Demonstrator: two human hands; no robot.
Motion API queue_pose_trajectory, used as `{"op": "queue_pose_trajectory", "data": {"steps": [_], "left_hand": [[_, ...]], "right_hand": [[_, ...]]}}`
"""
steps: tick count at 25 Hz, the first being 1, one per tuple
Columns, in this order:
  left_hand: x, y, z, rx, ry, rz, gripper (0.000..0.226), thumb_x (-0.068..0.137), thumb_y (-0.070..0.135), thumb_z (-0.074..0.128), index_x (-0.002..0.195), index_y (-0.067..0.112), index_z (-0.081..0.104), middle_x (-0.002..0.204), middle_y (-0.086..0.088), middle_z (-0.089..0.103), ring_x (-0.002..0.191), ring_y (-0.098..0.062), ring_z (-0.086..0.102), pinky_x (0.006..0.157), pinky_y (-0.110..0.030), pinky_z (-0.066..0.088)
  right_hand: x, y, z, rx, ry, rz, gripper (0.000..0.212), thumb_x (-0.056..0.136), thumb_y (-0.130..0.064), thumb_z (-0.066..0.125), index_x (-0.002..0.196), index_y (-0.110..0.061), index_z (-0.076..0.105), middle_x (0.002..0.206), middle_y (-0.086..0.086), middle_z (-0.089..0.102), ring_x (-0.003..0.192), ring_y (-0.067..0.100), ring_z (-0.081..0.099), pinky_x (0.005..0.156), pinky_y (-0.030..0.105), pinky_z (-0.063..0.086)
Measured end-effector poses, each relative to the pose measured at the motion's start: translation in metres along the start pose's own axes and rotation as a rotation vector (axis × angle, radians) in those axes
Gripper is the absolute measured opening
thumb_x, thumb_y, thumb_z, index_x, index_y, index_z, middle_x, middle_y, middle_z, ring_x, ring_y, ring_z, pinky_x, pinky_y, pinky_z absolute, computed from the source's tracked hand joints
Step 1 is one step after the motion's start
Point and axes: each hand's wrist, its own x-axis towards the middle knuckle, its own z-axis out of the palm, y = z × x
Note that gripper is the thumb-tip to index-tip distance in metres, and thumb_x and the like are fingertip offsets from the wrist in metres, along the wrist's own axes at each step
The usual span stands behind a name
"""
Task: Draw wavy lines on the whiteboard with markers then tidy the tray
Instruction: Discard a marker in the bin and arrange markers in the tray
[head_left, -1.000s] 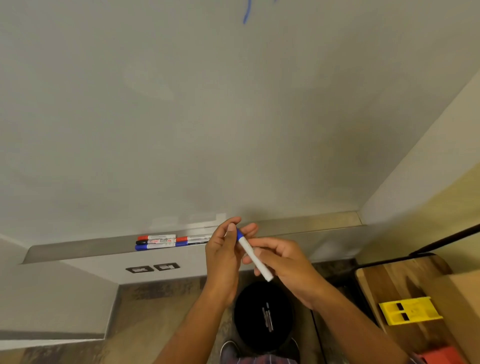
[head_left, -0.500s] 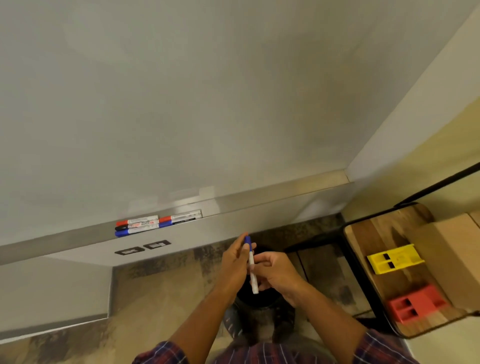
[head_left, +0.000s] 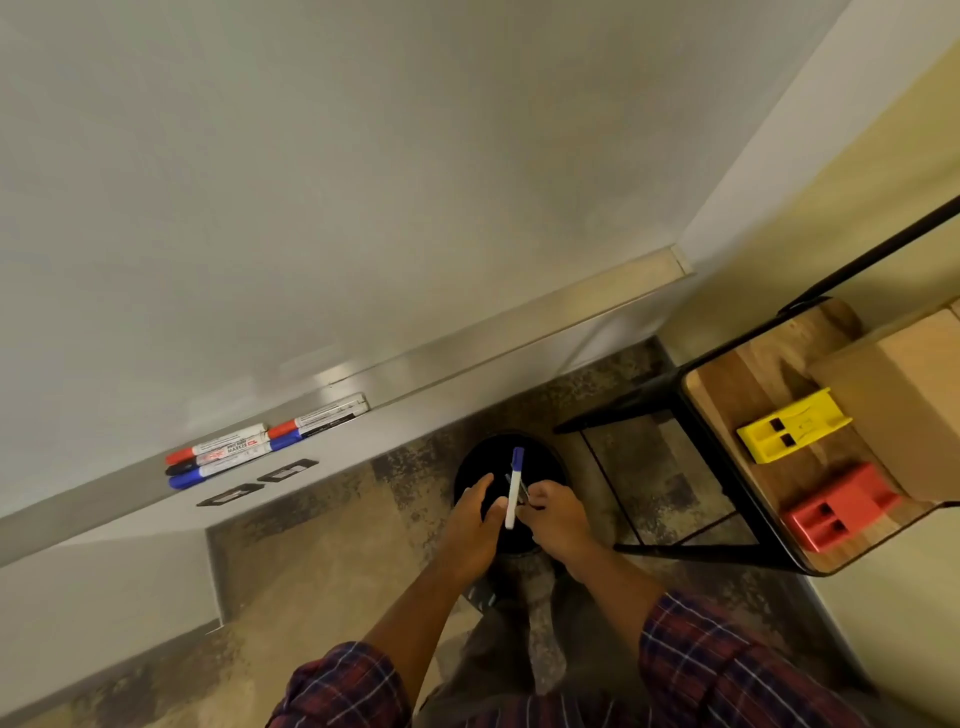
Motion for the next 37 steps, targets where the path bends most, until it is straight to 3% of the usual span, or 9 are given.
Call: {"op": "queue_pose_trajectory", "data": {"steps": [3, 12, 19, 24, 31, 34, 37], "left_hand": [[-0.001, -0.017, -0.006, 0.058, -0.011, 0.005, 0.059, 0.113, 0.04, 0.043, 0.166, 0.017, 0.028, 0.171, -0.005, 0.033, 0.157, -0.023, 0.032, 0.126, -0.037, 0.028], [-0.003, -0.036, -0.014, 0.301, -0.028, 0.095, 0.062, 0.113, 0.044, 0.039, 0.168, 0.019, 0.024, 0.176, -0.004, 0.022, 0.164, -0.024, 0.009, 0.133, -0.044, 0.017], [0.001, -0.016, -0.01, 0.428, -0.041, 0.205, 0.063, 0.113, 0.042, 0.04, 0.168, 0.018, 0.022, 0.176, -0.007, 0.02, 0.165, -0.026, 0.005, 0.133, -0.047, 0.013], [0.004, 0.014, -0.012, 0.493, -0.013, 0.261, 0.063, 0.114, 0.043, 0.037, 0.169, 0.02, 0.018, 0.177, -0.005, 0.014, 0.165, -0.025, -0.001, 0.134, -0.045, 0.006], [0.014, 0.096, 0.008, 0.723, 0.066, 0.452, 0.069, 0.113, 0.052, 0.03, 0.17, 0.019, 0.008, 0.178, -0.006, 0.003, 0.164, -0.025, -0.009, 0.132, -0.04, -0.002], [0.019, 0.144, 0.028, 0.854, 0.085, 0.571, 0.074, 0.112, 0.056, 0.026, 0.169, 0.017, 0.0, 0.178, -0.01, -0.007, 0.163, -0.027, -0.017, 0.131, -0.041, -0.009], [0.029, 0.195, 0.053, 0.928, 0.098, 0.671, 0.079, 0.108, 0.062, 0.019, 0.169, 0.015, 0.0, 0.177, -0.013, -0.009, 0.161, -0.028, -0.021, 0.128, -0.041, -0.015]], "right_hand": [[0.003, -0.003, 0.0, -0.028, 0.005, 0.017, 0.048, 0.1, -0.025, 0.068, 0.143, -0.009, 0.053, 0.143, 0.008, 0.059, 0.131, 0.025, 0.057, 0.101, 0.035, 0.05], [-0.009, -0.001, 0.009, -0.164, 0.039, 0.018, 0.049, 0.101, -0.026, 0.066, 0.144, -0.01, 0.05, 0.141, 0.009, 0.06, 0.125, 0.025, 0.06, 0.093, 0.031, 0.051], [-0.026, 0.004, -0.001, -0.282, 0.13, -0.11, 0.069, 0.102, -0.029, 0.062, 0.159, -0.008, 0.03, 0.159, 0.011, 0.043, 0.144, 0.027, 0.044, 0.113, 0.036, 0.043], [-0.035, 0.004, -0.027, -0.434, 0.203, -0.242, 0.072, 0.103, -0.033, 0.057, 0.162, -0.01, 0.022, 0.165, 0.01, 0.03, 0.148, 0.027, 0.037, 0.116, 0.042, 0.042], [-0.04, 0.007, -0.103, -0.582, 0.455, -0.388, 0.079, 0.102, -0.04, 0.053, 0.163, -0.01, 0.013, 0.169, 0.008, 0.022, 0.156, 0.023, 0.021, 0.121, 0.042, 0.032], [-0.042, 0.015, -0.147, -0.609, 0.523, -0.356, 0.081, 0.101, -0.042, 0.054, 0.163, -0.009, 0.014, 0.169, 0.011, 0.023, 0.156, 0.026, 0.022, 0.122, 0.044, 0.027], [-0.044, 0.03, -0.196, -0.636, 0.624, -0.327, 0.083, 0.093, -0.043, 0.062, 0.16, -0.008, 0.027, 0.163, 0.014, 0.037, 0.151, 0.03, 0.035, 0.119, 0.048, 0.035]]}}
